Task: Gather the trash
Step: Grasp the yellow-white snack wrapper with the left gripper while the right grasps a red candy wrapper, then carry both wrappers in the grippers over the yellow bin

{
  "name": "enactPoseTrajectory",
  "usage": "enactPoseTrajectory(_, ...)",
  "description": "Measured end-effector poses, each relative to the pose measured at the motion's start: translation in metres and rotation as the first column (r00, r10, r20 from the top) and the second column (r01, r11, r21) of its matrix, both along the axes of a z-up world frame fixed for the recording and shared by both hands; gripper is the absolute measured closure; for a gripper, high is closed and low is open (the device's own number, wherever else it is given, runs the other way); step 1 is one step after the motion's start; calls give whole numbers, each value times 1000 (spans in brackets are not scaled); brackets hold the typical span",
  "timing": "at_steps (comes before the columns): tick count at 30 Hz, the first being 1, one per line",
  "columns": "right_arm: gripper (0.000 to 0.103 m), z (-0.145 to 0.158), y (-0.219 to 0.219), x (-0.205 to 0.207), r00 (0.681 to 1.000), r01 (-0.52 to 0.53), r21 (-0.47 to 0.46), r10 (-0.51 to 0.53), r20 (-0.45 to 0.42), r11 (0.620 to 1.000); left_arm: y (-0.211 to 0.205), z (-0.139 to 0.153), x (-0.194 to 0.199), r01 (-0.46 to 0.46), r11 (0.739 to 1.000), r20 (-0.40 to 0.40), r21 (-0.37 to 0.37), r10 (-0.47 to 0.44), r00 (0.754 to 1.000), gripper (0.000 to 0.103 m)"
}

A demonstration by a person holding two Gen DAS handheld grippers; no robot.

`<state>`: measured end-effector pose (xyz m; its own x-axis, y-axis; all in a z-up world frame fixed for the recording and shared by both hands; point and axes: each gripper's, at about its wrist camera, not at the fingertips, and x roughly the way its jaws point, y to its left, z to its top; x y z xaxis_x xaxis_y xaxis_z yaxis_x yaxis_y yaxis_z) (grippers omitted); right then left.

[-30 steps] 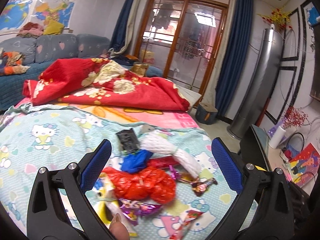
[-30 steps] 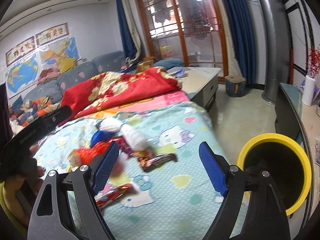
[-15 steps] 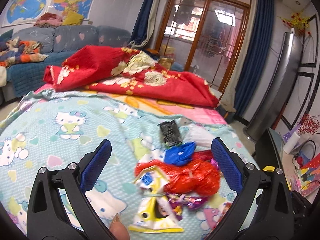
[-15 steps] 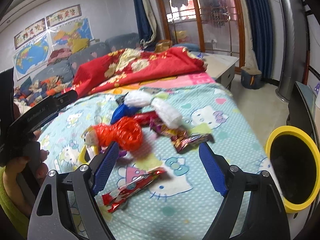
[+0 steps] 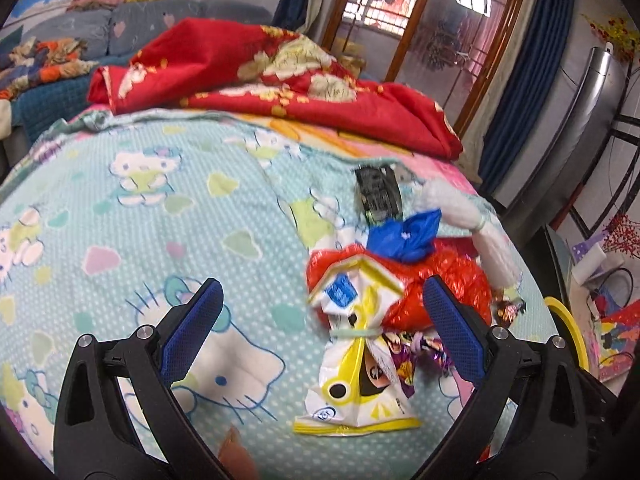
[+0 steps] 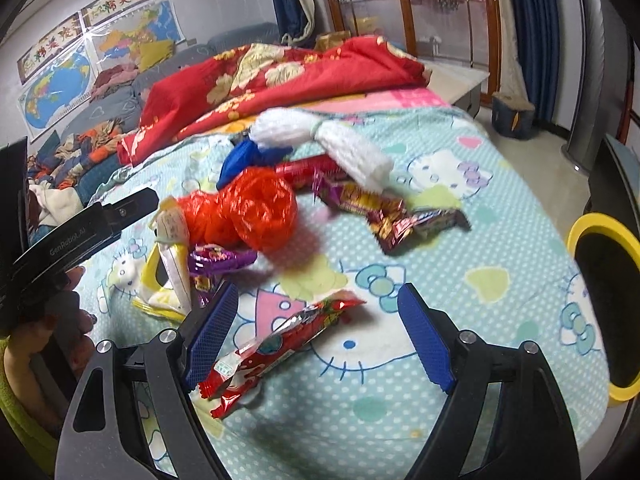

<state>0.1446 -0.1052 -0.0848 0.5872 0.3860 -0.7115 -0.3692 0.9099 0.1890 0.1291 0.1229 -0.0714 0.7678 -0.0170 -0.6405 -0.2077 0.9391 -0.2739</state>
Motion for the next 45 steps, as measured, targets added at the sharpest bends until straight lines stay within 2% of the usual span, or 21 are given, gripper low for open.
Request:
enactPoseTrajectory(3, 27, -6, 2, 2, 1000, -10, 5, 10, -19, 1000, -1, -7, 2, 13, 1000, -22, -28, -13, 1000, 20)
enactPoseTrajectory(9, 43, -18, 2, 9, 996, -26, 27, 28, -83, 999, -5, -15, 6, 45, 997, -53, -70, -49, 997, 41)
enactPoseTrajectory(11, 45, -20, 0, 9, 996, -23, 34, 26, -88, 999, -8, -19, 8, 57, 995, -73, -78, -63, 995, 52)
enactPoseTrajectory(14, 49, -20, -4, 10, 996, -18, 47, 22, -92, 999, -10, -23, 9, 59, 995, -94, -85, -67, 993, 62)
enactPoseTrajectory(18, 57, -21, -8, 10, 995, -21, 53, 26, -95, 998, -12, -22, 9, 71, 994, -94, -87, -79, 992, 70)
enactPoseTrajectory(20, 70, -21, -7, 9, 995, -28, 55, 34, -97, 998, -13, -22, 10, 77, 993, -93, -90, -86, 992, 76)
enactPoseTrajectory(23, 80, -21, -5, 8, 994, -46, 55, 51, -94, 997, -13, -19, 8, 80, 993, -86, -88, -87, 992, 78)
enactPoseTrajectory(29, 92, -15, -7, 4, 995, -60, 67, 65, -70, 996, -11, -1, 1, 72, 994, -31, -81, -74, 997, 80)
enactPoseTrajectory(38, 93, 0, -13, -2, 998, -58, 77, 59, -14, 995, -20, 28, -8, 101, 992, 53, -74, -97, 994, 80)
enactPoseTrajectory(45, 93, 17, -22, -5, 998, -41, 87, 37, 45, 995, -37, 38, -9, 147, 986, 78, -73, -141, 987, 80)
